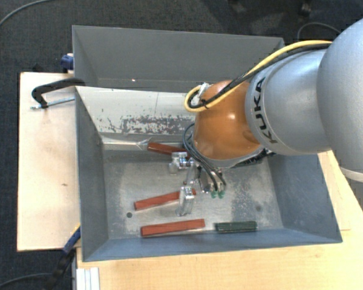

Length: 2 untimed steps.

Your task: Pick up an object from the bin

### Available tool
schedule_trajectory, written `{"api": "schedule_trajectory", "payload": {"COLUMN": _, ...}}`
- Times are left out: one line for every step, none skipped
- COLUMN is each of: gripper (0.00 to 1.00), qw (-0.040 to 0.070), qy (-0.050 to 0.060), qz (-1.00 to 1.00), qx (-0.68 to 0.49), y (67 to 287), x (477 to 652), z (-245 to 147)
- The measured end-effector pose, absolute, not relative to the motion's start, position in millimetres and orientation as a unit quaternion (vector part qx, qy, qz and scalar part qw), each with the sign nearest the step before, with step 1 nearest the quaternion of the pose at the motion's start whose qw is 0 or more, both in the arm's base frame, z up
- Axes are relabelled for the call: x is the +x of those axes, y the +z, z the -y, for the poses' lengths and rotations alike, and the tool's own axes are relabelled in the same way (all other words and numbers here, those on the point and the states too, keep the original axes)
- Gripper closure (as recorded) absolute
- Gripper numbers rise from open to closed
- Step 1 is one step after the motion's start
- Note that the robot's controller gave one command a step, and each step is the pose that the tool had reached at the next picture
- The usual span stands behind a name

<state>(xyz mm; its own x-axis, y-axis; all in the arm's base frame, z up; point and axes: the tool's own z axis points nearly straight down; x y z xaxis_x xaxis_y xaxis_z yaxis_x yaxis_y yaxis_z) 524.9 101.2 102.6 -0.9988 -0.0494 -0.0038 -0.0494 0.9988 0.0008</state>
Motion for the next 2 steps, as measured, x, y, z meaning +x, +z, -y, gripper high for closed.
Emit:
{"api": "schedule_trajectory", "payload": {"gripper": 0.0, "qw": 0.002, "qy": 0.001, "qz": -0.999, "qx": -0.054, "y": 104.6, "x": 523.6, "z": -113.4}}
{"api": "schedule_trajectory", "payload": {"gripper": 0.0, "qw": -0.001, "qy": 0.0, "qz": -1.0, "qx": -0.021, "y": 69.4, "x": 514.7, "z": -99.2}}
